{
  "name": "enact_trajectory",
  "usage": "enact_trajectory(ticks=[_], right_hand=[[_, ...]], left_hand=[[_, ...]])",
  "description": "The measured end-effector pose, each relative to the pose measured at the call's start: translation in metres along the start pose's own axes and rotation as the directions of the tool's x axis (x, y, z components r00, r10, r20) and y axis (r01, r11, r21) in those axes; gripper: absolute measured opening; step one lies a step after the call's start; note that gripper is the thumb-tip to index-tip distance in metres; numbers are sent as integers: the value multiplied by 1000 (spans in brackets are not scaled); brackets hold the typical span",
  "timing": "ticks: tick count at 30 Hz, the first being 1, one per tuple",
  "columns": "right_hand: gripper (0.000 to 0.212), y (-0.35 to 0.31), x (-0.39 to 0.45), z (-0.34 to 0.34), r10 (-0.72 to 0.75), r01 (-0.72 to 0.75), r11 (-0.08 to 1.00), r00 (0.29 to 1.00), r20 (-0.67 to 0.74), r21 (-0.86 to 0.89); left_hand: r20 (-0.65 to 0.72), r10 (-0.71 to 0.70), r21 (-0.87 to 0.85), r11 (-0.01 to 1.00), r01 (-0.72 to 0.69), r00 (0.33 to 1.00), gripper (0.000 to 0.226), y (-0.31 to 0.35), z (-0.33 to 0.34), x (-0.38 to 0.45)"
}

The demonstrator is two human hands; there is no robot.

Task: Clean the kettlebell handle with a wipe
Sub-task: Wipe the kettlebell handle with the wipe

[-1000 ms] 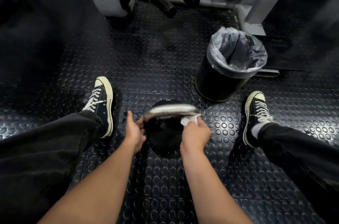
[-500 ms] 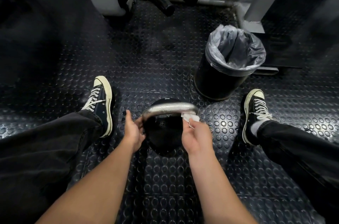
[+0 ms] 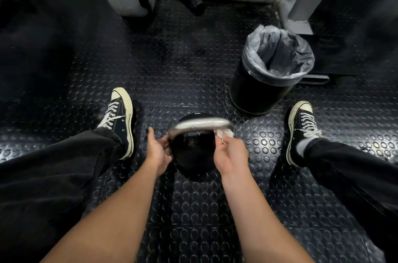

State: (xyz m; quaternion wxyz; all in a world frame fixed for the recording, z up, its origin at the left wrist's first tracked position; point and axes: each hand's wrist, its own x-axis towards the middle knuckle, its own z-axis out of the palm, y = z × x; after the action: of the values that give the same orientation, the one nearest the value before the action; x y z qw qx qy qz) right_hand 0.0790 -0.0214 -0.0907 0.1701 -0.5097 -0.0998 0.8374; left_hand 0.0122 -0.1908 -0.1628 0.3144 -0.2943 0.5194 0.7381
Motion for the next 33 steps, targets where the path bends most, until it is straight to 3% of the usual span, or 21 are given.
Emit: enact_trajectory(ticks=[3,5,7,9,10,12,17,23,27,29,30,31,32,33], right_hand=[[56,2,5,-7,12,-13,999,1000,-20,-48],[82,10,13,-14,36,-36,999,999,-38,0],[100,21,26,-24,15,-22,988,999,-48,-154],[82,17,16,-13,122,-123,992,991,-49,-5],[65,11,12,-3,7,-10,998,999,-39,-65],[47,3,10,-2,-37,37,999,999,12,-9],[58,3,-2,-6,34,-35,998,999,19,50],[44,2,-5,-6,69,-71,997,996,48,43],[46,6,5,-6,103,-102,982,995,0,162],[25,3,14,-7,110,-101,983,993,-50,154],[25,3,13,-11,91,-86,995,989,-114,47],[29,5,13,-12,-27,10,986,995,-97,-168],[30,6,11,-13,-48,24,980,992,-116,-200],[28,8,9,-18,55,-59,998,993,-105,-37]], left_hand=[[-4,0,2,1000,0,1000,90,1,1,0],[-20,6,0,1000,-6,1000,90,0,2,0],[-34,7,-7,1000,-7,999,89,0,3,0],[-30,2,-5,1000,-2,1000,90,0,2,0],[-24,0,-1,1000,0,1000,90,1,2,0],[-23,2,11,1000,-2,1000,91,1,1,1],[-38,9,12,1000,-8,999,91,-2,1,2],[-49,8,21,1000,-7,999,88,0,3,1],[-49,-3,7,1000,3,999,88,-1,2,2],[-41,-8,9,1000,8,999,88,0,2,2],[-35,-8,13,1000,8,999,88,0,2,2],[-33,-6,15,1000,7,999,88,0,2,2],[-33,-4,13,1000,5,999,88,-1,2,2],[-36,-2,12,1000,2,999,88,-1,2,2]])
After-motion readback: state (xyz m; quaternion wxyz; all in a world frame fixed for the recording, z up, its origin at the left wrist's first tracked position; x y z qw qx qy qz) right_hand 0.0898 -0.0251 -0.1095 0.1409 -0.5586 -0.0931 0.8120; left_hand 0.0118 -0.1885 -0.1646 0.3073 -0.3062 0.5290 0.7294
